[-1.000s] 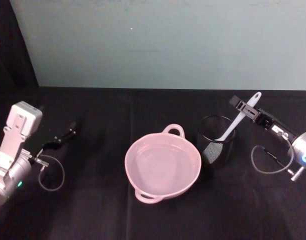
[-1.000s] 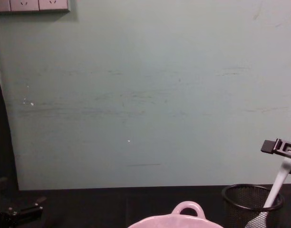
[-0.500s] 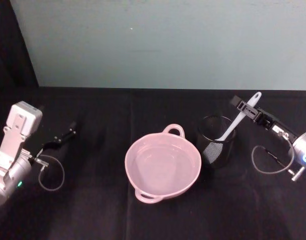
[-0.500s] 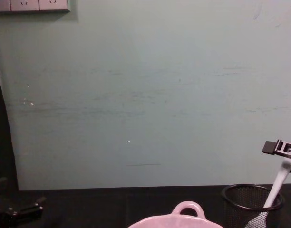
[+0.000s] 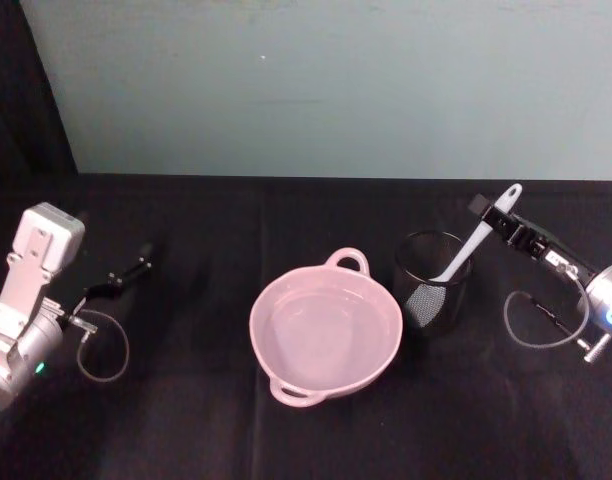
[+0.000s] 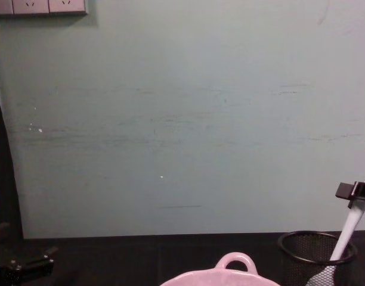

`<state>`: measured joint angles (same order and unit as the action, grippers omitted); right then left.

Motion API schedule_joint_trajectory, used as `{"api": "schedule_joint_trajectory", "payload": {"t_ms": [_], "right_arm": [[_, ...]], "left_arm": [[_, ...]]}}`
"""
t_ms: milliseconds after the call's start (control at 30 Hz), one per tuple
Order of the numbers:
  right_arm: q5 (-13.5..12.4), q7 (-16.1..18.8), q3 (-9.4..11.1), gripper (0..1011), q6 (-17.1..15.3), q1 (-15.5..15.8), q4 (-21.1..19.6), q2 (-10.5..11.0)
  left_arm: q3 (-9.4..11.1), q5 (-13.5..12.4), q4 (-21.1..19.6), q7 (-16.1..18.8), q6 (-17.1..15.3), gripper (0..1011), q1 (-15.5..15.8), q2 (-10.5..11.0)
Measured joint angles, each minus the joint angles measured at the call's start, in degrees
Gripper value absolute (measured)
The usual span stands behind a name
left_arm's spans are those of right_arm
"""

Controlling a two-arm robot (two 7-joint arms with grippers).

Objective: Use the one hand to pick up the spoon and stir the clear water in the bowl.

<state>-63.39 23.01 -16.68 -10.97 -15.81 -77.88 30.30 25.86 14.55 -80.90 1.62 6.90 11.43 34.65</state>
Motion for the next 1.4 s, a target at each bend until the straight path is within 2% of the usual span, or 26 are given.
{"api": "schedule_joint_trajectory", "payload": {"t_ms": [33, 67, 233, 300, 367, 700, 867, 1033, 1167, 1400], "right_arm": [[0.0, 0.0, 0.0, 426, 0.0, 0.0, 0.0, 0.0], [0.0, 0.0, 0.0, 366, 0.0, 0.0, 0.0, 0.0], [0.1, 0.0, 0.0, 205, 0.0, 0.0, 0.0, 0.0], [0.1, -0.1, 0.0, 189, 0.0, 0.0, 0.0, 0.0], [0.1, -0.1, 0.0, 123, 0.0, 0.0, -0.1, 0.0], [0.1, -0.1, 0.0, 118, 0.0, 0.0, -0.1, 0.1], [3.6, -1.6, -1.1, 118, 1.5, 0.1, -5.2, 3.6], [6.7, -3.5, -1.4, 118, 1.5, -0.4, -10.1, 6.4], [9.7, -4.8, -1.8, 118, 0.3, -1.7, -14.4, 8.5], [13.7, -5.3, -2.9, 118, -2.2, -4.8, -19.5, 10.5]], "left_arm": [[0.0, 0.0, 0.0, 0.0, 0.0, 1005, 0.0, 0.0], [0.0, 0.0, 0.0, 0.0, 0.0, 1005, 0.0, 0.0], [0.0, 0.0, 0.0, 0.0, 0.0, 1005, 0.0, 0.0], [0.0, 0.0, 0.0, 0.0, 0.0, 1005, 0.0, 0.0], [0.0, 0.0, 0.0, 0.0, 0.0, 1005, 0.0, 0.0], [0.0, 0.0, 0.0, 0.0, 0.0, 1005, 0.0, 0.0], [0.0, 0.0, 0.0, 0.0, 0.0, 1005, 0.0, 0.0], [0.0, 0.0, 0.0, 0.0, 0.0, 1005, 0.0, 0.0], [0.0, 0.0, 0.0, 0.0, 0.0, 1005, 0.0, 0.0], [0.0, 0.0, 0.0, 0.0, 0.0, 1005, 0.0, 0.0]]}}
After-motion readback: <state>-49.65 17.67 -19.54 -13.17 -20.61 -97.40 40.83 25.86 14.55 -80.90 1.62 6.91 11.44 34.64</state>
